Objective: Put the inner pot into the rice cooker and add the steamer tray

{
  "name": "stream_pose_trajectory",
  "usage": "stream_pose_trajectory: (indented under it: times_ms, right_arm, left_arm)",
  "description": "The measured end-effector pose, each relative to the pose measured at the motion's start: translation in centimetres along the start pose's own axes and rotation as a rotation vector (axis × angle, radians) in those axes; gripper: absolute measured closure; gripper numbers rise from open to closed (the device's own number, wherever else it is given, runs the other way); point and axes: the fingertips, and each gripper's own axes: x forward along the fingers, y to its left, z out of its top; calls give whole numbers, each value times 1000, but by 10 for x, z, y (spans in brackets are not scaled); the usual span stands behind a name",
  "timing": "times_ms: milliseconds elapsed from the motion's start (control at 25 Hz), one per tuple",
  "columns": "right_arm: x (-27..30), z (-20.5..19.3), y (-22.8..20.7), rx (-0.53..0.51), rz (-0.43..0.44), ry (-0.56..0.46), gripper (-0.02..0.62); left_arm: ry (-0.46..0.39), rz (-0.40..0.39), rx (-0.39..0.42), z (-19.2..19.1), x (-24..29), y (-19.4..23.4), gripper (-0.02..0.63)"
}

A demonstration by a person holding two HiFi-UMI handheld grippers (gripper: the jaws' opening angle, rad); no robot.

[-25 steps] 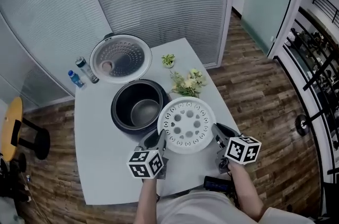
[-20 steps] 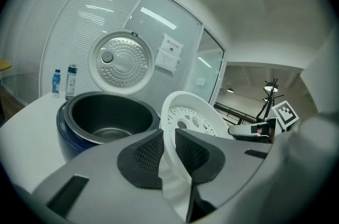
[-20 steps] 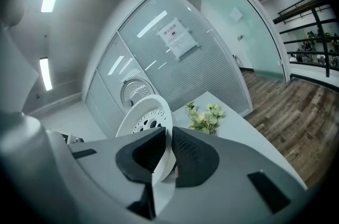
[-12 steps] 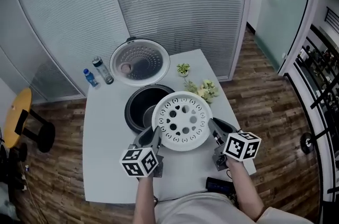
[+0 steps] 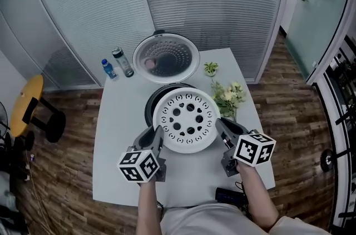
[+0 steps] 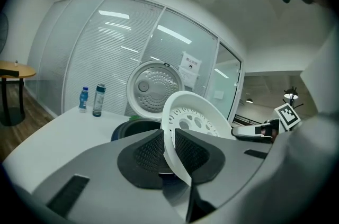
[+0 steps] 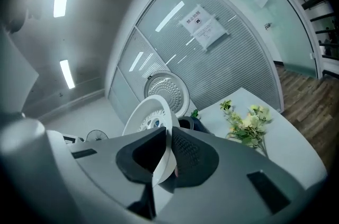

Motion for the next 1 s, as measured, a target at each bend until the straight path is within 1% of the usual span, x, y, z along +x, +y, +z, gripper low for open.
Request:
stream_pose_trajectory:
  times_ms: [160, 360, 560, 800, 1000]
  right_arm:
    - [21, -7, 6, 10, 1, 37, 549]
    - [44, -8, 16, 3, -13, 52, 549]
    - [64, -2, 22, -7, -30, 54, 549]
    - [84, 4, 20, -26, -55, 62, 548]
    - [98, 4, 14, -39, -66, 70, 548]
  left_arm:
    - [20, 13, -31, -2, 1, 23, 537]
    - [30, 8, -59, 3, 6, 47, 538]
    - [34, -15, -64, 16, 15, 64, 538]
    - [32, -38, -70, 26, 31, 78, 540]
    - [29, -48, -84, 24, 44, 88, 540]
